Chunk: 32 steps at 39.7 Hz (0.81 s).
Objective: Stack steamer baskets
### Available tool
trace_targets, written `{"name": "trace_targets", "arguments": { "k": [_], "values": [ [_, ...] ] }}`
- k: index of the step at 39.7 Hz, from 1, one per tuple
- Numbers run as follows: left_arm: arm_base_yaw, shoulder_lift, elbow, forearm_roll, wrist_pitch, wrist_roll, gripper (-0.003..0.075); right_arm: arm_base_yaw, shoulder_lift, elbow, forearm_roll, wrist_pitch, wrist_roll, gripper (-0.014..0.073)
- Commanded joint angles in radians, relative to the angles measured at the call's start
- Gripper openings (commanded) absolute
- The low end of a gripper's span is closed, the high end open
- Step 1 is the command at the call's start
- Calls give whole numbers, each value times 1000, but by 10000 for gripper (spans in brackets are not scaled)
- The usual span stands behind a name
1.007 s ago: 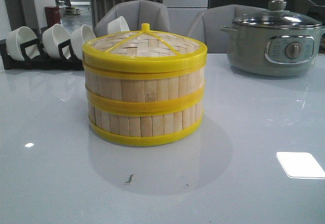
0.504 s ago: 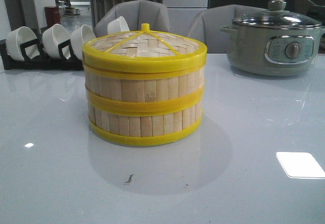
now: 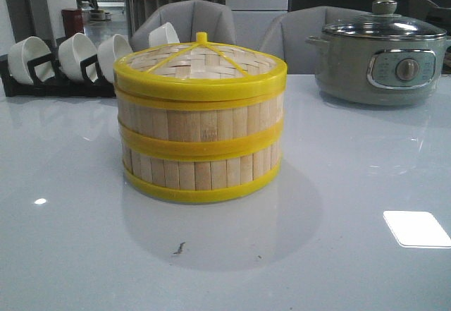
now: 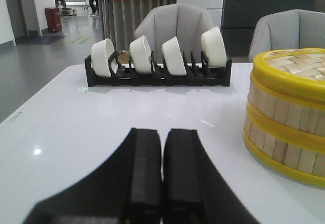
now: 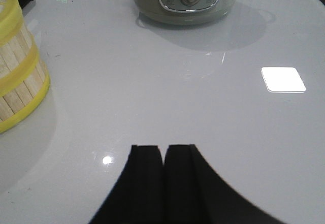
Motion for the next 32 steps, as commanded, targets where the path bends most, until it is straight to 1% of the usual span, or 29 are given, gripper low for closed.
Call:
{"name": "trace_targets", "arguments": {
  "k": [1,6,11,32],
  "values": [
    [-5,-13,0,-7,-78,-8,90,-6,5,-30,-7,-73,-9,53],
    [-5,-11,0,-7,-76,-4,90,-6,5,-30,-7,-73,-9,53],
    [-5,-11,0,-21,-76,44,90,-6,5,-30,-7,-73,-9,53],
    [-5,-11,0,1,-98,44,90,-6,5,-30,-7,-73,-9,53]
  ]
}}
